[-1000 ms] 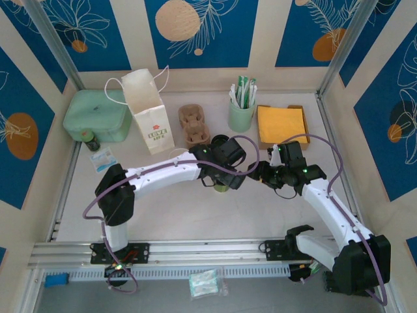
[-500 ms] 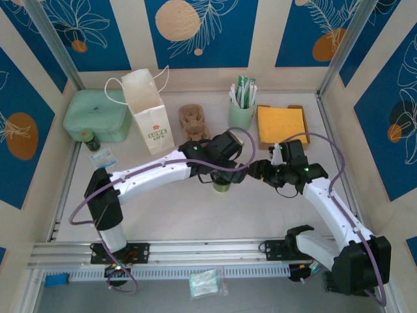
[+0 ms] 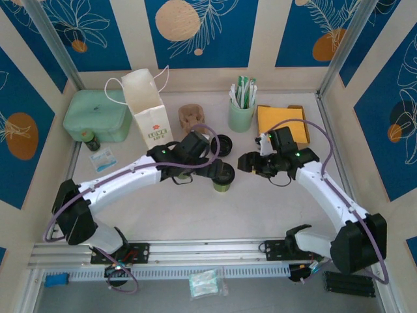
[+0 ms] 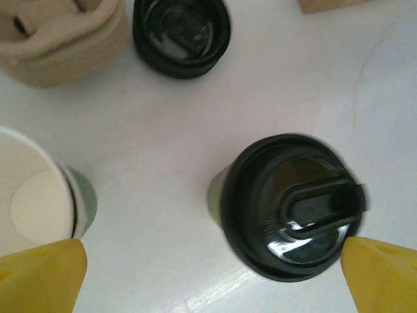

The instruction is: Pack the takeout coffee

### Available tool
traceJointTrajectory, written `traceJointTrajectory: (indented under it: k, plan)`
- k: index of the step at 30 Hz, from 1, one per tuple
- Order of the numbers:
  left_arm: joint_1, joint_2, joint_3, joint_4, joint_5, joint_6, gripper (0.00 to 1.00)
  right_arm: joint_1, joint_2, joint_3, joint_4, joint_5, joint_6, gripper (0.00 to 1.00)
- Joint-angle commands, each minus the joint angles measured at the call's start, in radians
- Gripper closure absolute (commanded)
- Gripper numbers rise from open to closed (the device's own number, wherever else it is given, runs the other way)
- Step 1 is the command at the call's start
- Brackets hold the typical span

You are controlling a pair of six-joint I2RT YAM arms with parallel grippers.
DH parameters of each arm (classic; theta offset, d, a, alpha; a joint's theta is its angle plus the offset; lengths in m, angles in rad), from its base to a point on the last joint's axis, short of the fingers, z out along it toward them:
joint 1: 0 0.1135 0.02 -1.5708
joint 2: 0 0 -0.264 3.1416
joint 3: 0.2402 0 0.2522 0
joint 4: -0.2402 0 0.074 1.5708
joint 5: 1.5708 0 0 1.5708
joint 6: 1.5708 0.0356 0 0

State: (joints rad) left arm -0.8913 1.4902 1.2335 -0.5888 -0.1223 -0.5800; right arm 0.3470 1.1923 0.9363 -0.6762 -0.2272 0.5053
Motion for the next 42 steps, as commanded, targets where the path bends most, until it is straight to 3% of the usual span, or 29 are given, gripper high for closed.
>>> traceJointTrajectory:
  k: [1, 17, 33, 42]
  plan:
    - [0.021, -0.03, -0.047, 0.071, 0.085, -0.052, 0.01, 0.047, 0.043, 0.048, -0.033, 0.032, -0.031, 0.37]
    - [0.035, 0.021, -0.095, 0.116, 0.104, -0.054, 0.01, 0.102, 0.186, 0.111, -0.021, 0.12, -0.045, 0.37]
    - [0.037, 0.073, -0.079, 0.045, 0.035, -0.005, 0.01, 0.088, 0.203, 0.051, 0.015, 0.126, -0.04, 0.38]
    - [0.035, 0.046, -0.029, 0.066, 0.078, 0.025, 0.01, 0.086, 0.189, 0.045, 0.013, 0.121, -0.037, 0.38]
